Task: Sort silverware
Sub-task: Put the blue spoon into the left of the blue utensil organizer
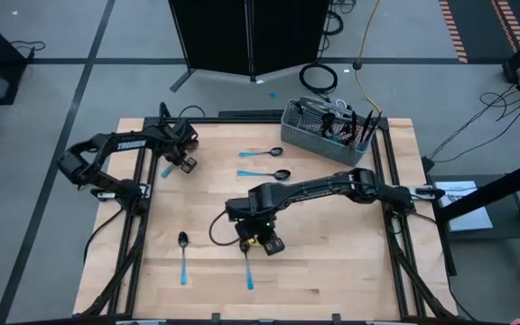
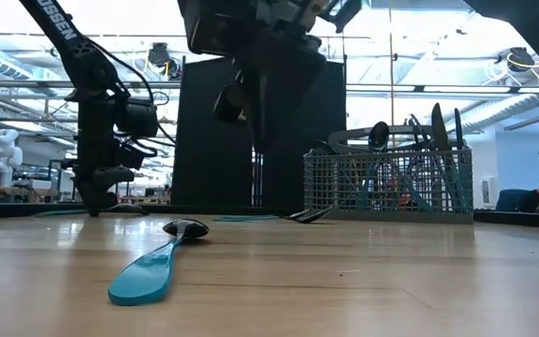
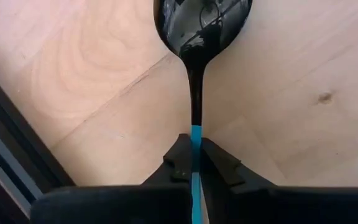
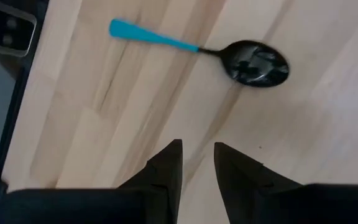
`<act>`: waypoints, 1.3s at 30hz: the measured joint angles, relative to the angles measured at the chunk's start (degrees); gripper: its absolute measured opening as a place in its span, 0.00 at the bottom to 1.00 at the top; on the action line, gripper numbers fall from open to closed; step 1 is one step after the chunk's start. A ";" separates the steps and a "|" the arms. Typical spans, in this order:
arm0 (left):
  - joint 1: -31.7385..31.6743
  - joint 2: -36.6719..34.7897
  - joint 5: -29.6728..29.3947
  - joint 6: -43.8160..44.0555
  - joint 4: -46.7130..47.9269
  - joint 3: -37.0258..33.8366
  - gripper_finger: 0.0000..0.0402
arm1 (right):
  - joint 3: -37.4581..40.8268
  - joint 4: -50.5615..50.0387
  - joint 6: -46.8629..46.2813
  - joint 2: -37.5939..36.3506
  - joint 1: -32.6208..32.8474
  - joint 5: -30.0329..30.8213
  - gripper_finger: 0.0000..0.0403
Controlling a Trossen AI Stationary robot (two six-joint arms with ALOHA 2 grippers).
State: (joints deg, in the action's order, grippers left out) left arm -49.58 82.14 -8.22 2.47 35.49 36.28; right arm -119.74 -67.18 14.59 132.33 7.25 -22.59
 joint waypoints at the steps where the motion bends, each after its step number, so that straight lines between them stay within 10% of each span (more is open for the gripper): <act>1: 0.03 -0.58 0.45 -0.04 0.23 -0.08 0.03 | 0.00 -0.61 1.19 0.00 0.00 -0.15 0.21; 24: 8.20 -53.49 26.29 5.80 -12.48 -7.40 0.00 | 1.20 6.45 7.09 -1.85 -13.91 -7.32 0.09; 31: 12.25 -69.93 40.88 11.29 -31.10 -21.20 0.00 | 1.20 22.24 6.89 -7.02 -17.38 -8.82 0.00; 39: 16.35 -75.56 44.87 14.75 -52.71 -29.82 0.00 | 1.20 51.07 -3.32 -8.25 -18.47 -9.17 0.05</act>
State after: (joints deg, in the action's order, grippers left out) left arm -33.24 6.59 36.65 17.22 -17.22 6.46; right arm -118.54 -16.12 11.27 124.08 -11.23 -31.76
